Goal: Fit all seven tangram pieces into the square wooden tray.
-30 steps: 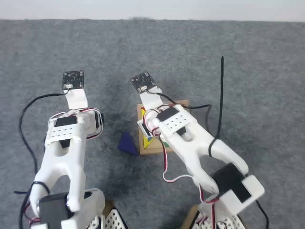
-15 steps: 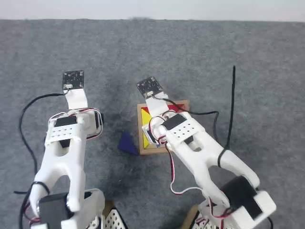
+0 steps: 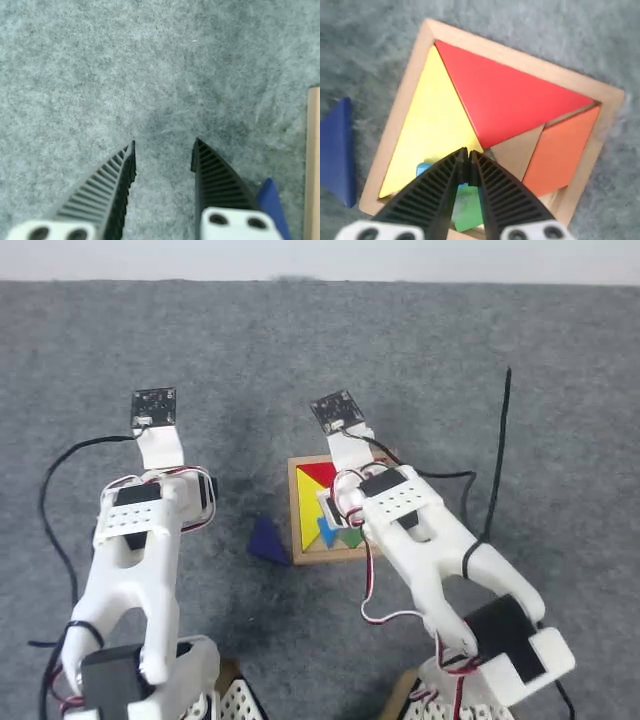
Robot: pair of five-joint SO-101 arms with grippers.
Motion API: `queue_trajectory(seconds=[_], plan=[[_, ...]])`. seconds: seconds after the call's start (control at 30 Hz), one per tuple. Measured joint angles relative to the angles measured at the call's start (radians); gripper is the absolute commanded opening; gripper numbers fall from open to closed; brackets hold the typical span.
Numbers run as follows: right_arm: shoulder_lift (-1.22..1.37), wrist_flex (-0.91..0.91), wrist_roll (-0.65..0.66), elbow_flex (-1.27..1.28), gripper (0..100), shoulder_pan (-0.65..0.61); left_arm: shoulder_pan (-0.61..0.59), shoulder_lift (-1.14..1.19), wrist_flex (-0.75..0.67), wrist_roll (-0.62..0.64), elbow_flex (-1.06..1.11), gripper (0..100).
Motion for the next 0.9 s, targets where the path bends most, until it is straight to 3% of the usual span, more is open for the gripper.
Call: queue_trajectory(seconds=[0.9], plan=[[0.008, 0.112, -0.014, 0.0, 0.6, -0.002, 0.0, 0.0, 0.0, 0.0, 0.0, 18]])
